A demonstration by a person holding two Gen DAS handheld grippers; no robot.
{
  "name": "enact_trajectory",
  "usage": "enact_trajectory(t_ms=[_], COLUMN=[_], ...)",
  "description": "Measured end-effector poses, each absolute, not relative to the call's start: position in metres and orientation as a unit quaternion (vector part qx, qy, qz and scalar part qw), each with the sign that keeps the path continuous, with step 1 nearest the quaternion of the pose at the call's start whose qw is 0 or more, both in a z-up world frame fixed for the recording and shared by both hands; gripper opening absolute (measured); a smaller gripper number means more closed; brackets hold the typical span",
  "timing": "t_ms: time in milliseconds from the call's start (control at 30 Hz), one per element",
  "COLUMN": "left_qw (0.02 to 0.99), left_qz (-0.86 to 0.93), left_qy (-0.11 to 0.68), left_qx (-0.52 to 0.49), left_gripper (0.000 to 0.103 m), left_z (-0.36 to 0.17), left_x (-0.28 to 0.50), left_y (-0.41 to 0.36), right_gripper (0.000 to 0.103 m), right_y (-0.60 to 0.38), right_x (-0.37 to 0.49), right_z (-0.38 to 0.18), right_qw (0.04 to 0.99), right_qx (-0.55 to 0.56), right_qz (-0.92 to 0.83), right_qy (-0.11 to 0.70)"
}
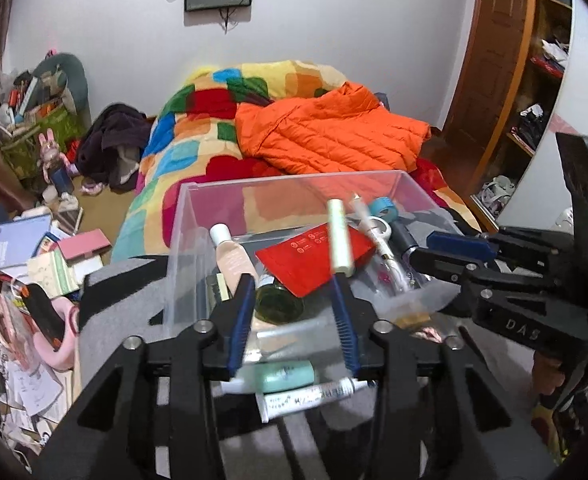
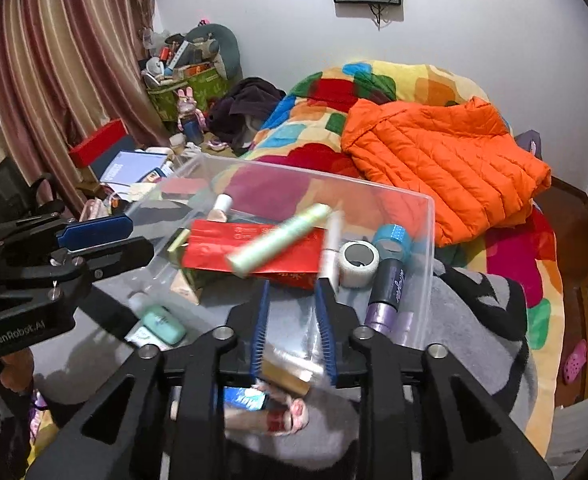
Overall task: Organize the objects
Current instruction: 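Carry the mint-green tube and white pen into the clear box and open both tools, then grasp the beige red-capped cylinder with the left tool while the right tool grasps the braided bracelet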
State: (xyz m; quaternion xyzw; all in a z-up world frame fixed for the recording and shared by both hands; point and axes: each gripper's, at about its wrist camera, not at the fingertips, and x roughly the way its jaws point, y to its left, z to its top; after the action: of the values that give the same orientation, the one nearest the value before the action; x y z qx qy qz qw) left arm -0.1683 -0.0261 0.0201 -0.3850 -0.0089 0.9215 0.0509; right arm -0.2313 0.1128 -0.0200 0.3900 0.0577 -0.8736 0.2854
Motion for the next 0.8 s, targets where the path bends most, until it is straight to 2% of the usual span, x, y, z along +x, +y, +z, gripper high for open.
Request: enact_trajectory(t_ms=[33,100,200,400,533,800], left_qw=[0.05,0.05,0.057,0.065,0.084,0.147], left_qz=[0.924,0.929,0.93,0.914,0.902,0.888], left_qy=[-0.006,0.003,0.011,0.02,0.018,0.034], left_qx=[-0.38,-0.367,-0.363,-0.401,-0.423,-0.434], left_gripper=[0.053,0.062,0.066,0.066,0.066,0.066], left_z=[0.022,0.025,0.024,-0.003,-0.022,-0.037], left_x=[-0.164,-0.149,-0.135,-0.121,-0.117,-0.125], left_y=[-0.025,-0.024,-0.025,-0.024,-0.013,0.031], right_gripper=[0.029,0.034,0.039,0.046,0.046,0.046], right_y=[0.115,0.119,0.124,0.132,0.138,0.165], right_x=[-0.228,-0.22,-0.206,-0.179,-0.166,-0.178], right_z=[-0.017,-0.013,-0.009,-0.019,-0.039,-0.064], right_qw=[0.288,0.292,0.297,0.31,0.291,0.268], right_qx=[0.387,0.383,0.373,0.376,0.388,0.428], right_qz=[-0.874,-0.875,-0.878,-0.871,-0.871,-0.862], right_qy=[0.054,0.049,0.048,0.061,0.079,0.046])
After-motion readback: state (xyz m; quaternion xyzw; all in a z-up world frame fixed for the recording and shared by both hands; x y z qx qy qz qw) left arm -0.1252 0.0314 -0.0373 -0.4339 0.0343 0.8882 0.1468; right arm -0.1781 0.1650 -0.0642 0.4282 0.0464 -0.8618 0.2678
